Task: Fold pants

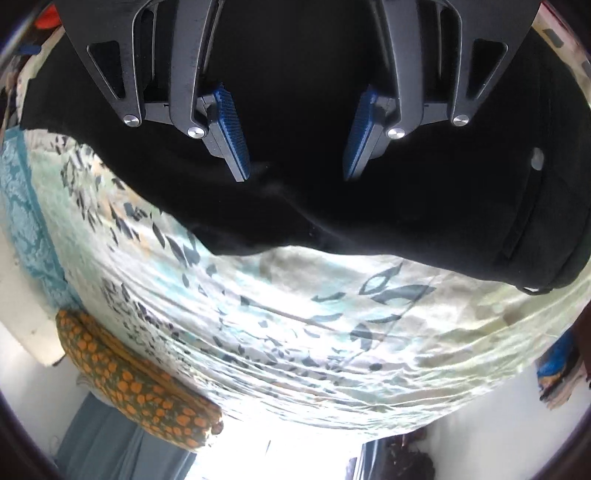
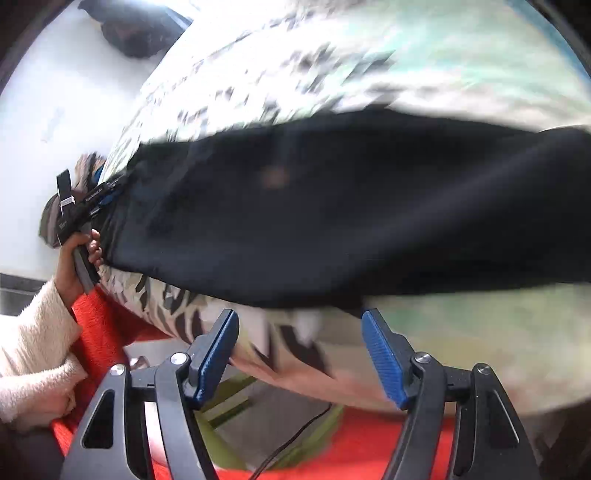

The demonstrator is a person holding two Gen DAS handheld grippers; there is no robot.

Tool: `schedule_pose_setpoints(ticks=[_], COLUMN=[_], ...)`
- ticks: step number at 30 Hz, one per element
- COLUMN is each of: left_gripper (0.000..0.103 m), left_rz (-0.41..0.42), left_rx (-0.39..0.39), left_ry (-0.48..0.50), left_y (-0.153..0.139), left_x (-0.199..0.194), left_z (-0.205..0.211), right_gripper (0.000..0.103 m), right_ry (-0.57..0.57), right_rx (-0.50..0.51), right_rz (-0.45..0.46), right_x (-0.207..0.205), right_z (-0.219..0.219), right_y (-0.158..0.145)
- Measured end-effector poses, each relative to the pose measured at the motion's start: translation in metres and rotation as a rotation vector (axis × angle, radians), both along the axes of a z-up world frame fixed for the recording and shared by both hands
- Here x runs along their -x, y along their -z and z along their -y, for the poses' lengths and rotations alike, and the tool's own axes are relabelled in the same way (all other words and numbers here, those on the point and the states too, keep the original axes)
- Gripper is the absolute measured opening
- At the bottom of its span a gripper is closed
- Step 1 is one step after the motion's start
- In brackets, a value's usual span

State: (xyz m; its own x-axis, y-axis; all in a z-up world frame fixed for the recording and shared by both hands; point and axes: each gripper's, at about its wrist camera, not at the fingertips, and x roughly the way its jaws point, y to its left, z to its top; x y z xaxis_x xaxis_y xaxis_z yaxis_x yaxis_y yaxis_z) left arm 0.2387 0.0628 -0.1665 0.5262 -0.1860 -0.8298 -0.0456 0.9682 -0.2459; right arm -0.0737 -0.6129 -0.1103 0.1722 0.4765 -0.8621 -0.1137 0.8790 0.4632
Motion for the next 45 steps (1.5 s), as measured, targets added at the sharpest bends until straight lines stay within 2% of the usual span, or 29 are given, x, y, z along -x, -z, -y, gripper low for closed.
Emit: schedule_pose_setpoints(ticks=[2, 4, 5, 7, 8, 9, 11, 15, 17, 19, 20, 22, 24, 25, 27, 29, 31, 32, 34, 36, 37, 38, 40, 41, 43, 45], left_gripper=[0.065, 0.068, 0.068, 0.067, 0.067, 0.067, 0.067, 0.067, 0.067, 0.067, 0.067, 0.067, 0.067, 0.068, 0.069, 0.069, 0.069, 0.069, 0.069, 0.069, 0.069, 0.069, 0.069, 0.069, 0.069, 0.069], left_rz=[0.045, 0.052, 0.016, -0.057, -0.069, -0.046, -0.037, -0.036, -0.031, -0.025, -0.023, -0.015, -0.003, 0.002, 0.005, 0.005, 0.004, 0.002, 0.0, -0.002, -0.002, 0.0, 0.019, 0.036, 0.052, 0.038], left_rx=[-0.002, -0.043, -0.079, -0.095, -0.093, -0.102, -0.143, -0.145, -0.131, -0.142, -0.149, -0.156, -0.15, -0.149, -0.152, -0.157, -0.153, -0.148, -0.139, -0.131, -0.126, -0.119, -0.093, -0.082, -0.09, -0.108], left_ry=[0.033, 0.091, 0.12, 0.136, 0.137, 0.141, 0.144, 0.123, 0.113, 0.122, 0.129, 0.137, 0.133, 0.13, 0.128, 0.127, 0.128, 0.129, 0.126, 0.114, 0.103, 0.088, 0.083, 0.095, 0.136, 0.183], left_y=[-0.014, -0.02, -0.015, 0.004, 0.011, 0.012, 0.01, 0.005, 0.005, 0.005, 0.005, 0.005, 0.006, 0.006, 0.007, 0.006, 0.006, 0.007, 0.006, 0.005, 0.003, 0.001, -0.006, -0.01, -0.015, -0.015], left_x=[0.008, 0.015, 0.017, 0.02, 0.025, 0.034, 0.047, 0.058, 0.062, 0.064, 0.065, 0.067, 0.068, 0.069, 0.069, 0.069, 0.068, 0.068, 0.067, 0.066, 0.066, 0.066, 0.067, 0.069, 0.07, 0.072], left_z=[-0.006, -0.006, -0.007, -0.014, -0.016, -0.017, -0.016, -0.022, -0.027, -0.027, -0.026, -0.026, -0.027, -0.027, -0.026, -0.025, -0.026, -0.027, -0.028, -0.028, -0.028, -0.028, -0.024, -0.02, -0.007, 0.008], right_gripper=[0.07, 0.07, 0.07, 0.07, 0.07, 0.074, 0.081, 0.084, 0.084, 0.084, 0.084, 0.084, 0.084, 0.085, 0.086, 0.086, 0.089, 0.089, 0.089, 0.09, 0.09, 0.09, 0.091, 0.091, 0.091, 0.091], right_ry=[0.059, 0.122, 0.13, 0.113, 0.091, 0.063, 0.012, -0.027, -0.04, -0.086, -0.102, -0.17, -0.264, -0.296, -0.292, -0.238, -0.161, -0.114, 0.009, 0.072, 0.059, 0.019, -0.085, -0.123, -0.186, -0.203], right_rx=[0.025, -0.004, -0.028, -0.107, -0.163, -0.236, -0.395, -0.644, -0.635, -0.555, -0.515, -0.519, -0.587, -0.566, -0.509, -0.514, -0.6, -0.62, -0.631, -0.583, -0.542, -0.505, -0.402, -0.346, -0.238, -0.136], right_rz=[0.038, 0.072, 0.086, 0.094, 0.092, 0.088, 0.064, -0.049, -0.076, -0.092, -0.136, -0.266, -0.365, -0.373, -0.352, -0.35, -0.299, -0.257, -0.055, 0.012, 0.037, 0.075, 0.162, 0.181, 0.157, 0.11], right_x=[0.014, 0.022, 0.018, -0.001, -0.015, -0.031, -0.072, -0.171, -0.22, -0.256, -0.267, -0.278, -0.277, -0.276, -0.281, -0.287, -0.292, -0.302, -0.305, -0.308, -0.298, -0.285, -0.233, -0.204, -0.138, -0.086], right_z=[0.024, 0.042, 0.044, 0.029, 0.015, -0.003, -0.056, -0.17, -0.226, -0.276, -0.302, -0.338, -0.367, -0.381, -0.399, -0.406, -0.399, -0.393, -0.362, -0.338, -0.323, -0.314, -0.294, -0.287, -0.265, -0.225], right_y=[-0.015, -0.027, -0.031, -0.04, -0.045, -0.049, -0.054, -0.045, -0.036, -0.023, -0.014, 0.006, 0.016, 0.015, 0.02, 0.026, 0.022, 0.02, 0.001, -0.015, -0.028, -0.039, -0.059, -0.057, -0.035, -0.005])
